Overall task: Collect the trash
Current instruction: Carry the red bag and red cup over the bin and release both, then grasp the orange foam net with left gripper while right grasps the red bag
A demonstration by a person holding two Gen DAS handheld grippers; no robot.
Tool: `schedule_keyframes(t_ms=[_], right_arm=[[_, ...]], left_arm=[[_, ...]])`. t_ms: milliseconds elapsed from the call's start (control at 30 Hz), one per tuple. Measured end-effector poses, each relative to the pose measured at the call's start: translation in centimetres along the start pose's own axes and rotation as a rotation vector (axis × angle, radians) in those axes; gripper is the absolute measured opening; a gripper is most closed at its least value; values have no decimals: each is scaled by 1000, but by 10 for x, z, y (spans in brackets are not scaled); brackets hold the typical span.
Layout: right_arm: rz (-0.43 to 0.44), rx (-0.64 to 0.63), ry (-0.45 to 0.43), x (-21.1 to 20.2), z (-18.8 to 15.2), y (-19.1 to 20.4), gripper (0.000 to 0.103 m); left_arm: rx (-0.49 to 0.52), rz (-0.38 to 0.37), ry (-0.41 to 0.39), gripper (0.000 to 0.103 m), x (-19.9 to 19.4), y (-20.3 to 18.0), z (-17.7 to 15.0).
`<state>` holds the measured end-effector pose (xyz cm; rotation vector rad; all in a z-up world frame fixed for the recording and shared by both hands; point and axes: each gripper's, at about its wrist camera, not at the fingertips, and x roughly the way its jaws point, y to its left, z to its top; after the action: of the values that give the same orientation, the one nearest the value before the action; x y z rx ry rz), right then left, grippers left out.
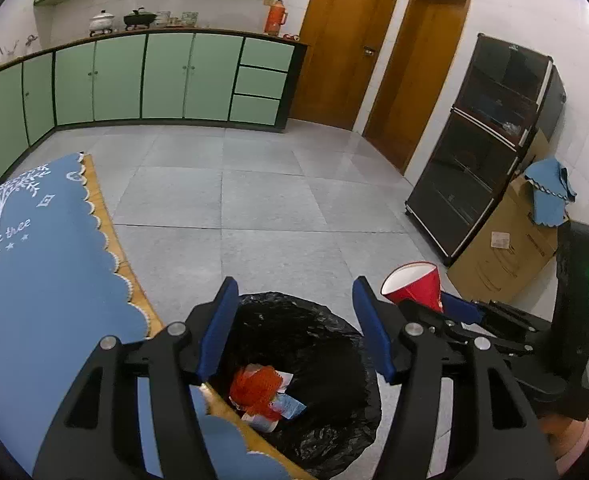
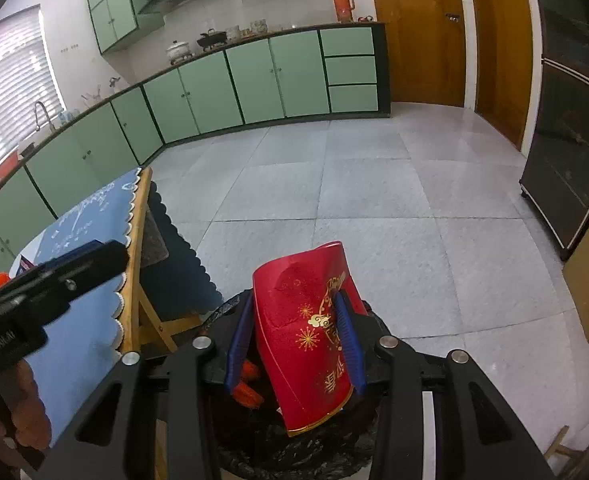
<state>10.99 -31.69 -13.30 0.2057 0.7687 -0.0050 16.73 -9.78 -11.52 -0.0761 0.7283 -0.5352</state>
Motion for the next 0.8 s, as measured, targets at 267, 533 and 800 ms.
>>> schedule_keyframes(t_ms=[267,533,800], right_arm=[[4,-48,41,13,0,14,56],[1,-81,0,-1,8,32,72],[89,-161,-72,-14,26,91,85]], left_arm=[[-18,65,-29,60,-22,17,1],[-44,159,-72,62,-56,44,2],[-67,350,-140,69,-116,87,-6]])
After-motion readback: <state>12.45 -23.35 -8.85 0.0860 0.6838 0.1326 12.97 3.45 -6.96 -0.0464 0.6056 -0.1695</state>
